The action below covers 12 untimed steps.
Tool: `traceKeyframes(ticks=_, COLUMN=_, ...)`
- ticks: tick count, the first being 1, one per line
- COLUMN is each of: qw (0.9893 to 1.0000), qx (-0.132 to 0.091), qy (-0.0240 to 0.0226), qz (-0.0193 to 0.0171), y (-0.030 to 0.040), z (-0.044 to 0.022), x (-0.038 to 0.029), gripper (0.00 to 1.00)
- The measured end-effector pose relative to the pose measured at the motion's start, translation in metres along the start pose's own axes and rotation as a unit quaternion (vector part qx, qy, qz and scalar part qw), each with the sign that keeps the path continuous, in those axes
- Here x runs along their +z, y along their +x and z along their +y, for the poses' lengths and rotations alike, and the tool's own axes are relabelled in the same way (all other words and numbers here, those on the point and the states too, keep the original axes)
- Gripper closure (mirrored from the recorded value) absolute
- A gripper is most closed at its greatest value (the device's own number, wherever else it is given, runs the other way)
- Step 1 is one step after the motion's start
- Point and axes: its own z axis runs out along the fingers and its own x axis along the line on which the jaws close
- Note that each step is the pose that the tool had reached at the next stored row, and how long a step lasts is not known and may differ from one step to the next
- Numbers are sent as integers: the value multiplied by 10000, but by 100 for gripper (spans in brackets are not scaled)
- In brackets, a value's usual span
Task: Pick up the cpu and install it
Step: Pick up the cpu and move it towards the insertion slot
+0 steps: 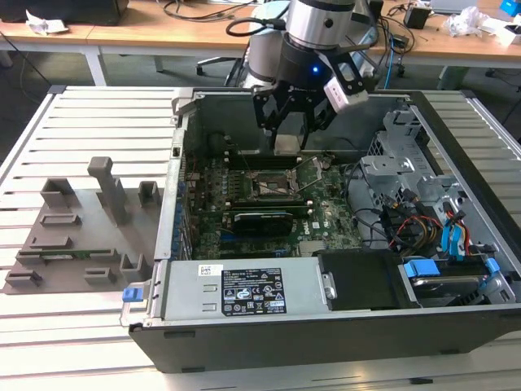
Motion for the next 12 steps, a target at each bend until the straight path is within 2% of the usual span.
traceKeyframes(ticks=4, qw=10000, qx=1, qy=-1, qz=0, y=-12, z=2, x=87, gripper=45)
traceKeyframes(ticks=12, qw=10000, qx=0, qy=0, qz=0, y=-13, z=2, x=93, gripper=45)
